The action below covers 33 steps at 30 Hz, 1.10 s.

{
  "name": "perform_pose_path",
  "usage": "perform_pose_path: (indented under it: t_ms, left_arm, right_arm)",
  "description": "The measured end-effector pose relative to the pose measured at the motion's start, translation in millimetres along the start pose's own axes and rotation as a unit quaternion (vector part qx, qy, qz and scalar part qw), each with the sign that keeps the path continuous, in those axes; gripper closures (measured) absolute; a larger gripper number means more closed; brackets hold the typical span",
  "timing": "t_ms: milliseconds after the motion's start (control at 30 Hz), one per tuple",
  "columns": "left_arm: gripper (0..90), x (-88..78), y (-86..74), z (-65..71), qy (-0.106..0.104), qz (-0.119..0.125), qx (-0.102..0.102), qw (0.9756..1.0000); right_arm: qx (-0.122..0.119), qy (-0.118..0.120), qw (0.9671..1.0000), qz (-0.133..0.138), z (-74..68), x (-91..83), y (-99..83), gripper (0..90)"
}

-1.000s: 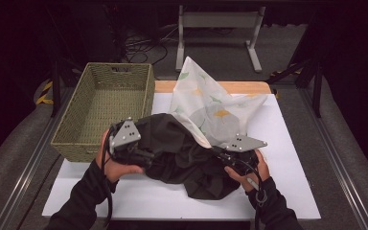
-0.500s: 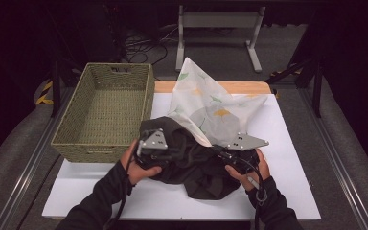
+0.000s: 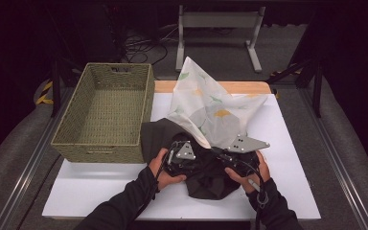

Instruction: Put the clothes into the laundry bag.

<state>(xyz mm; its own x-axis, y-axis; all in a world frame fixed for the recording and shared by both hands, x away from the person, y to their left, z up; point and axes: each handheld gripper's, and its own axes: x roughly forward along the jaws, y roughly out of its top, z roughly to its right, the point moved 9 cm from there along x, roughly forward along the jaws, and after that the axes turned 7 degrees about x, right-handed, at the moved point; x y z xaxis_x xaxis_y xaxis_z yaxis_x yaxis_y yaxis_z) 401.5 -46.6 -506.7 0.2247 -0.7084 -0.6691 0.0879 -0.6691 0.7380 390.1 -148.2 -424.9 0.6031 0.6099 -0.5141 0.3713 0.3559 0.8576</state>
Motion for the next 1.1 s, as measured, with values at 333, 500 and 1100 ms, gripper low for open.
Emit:
perform_pose_path:
  t_ms: [333, 500, 1100]
  left_arm:
    - [8.3, 25.1, 2.3, 22.1, -0.005, -0.030, 0.014, 0.9994]
    - [23.2, 27.1, 3.3, 10.7, 0.048, -0.040, 0.010, 0.9980]
    - [79.6, -74.6, 57.9, -0.3, 0.117, 0.134, -0.005, 0.9840]
  right_arm:
    - [0.006, 0.026, 0.9992, -0.031, -7.1, 10.7, -10.3, 89.4]
    - [0.008, 0.031, 0.9985, -0.043, -9.2, 10.8, -17.7, 89.3]
    - [-0.033, 0.059, 0.9972, 0.033, -58.0, -11.9, 32.8, 89.5]
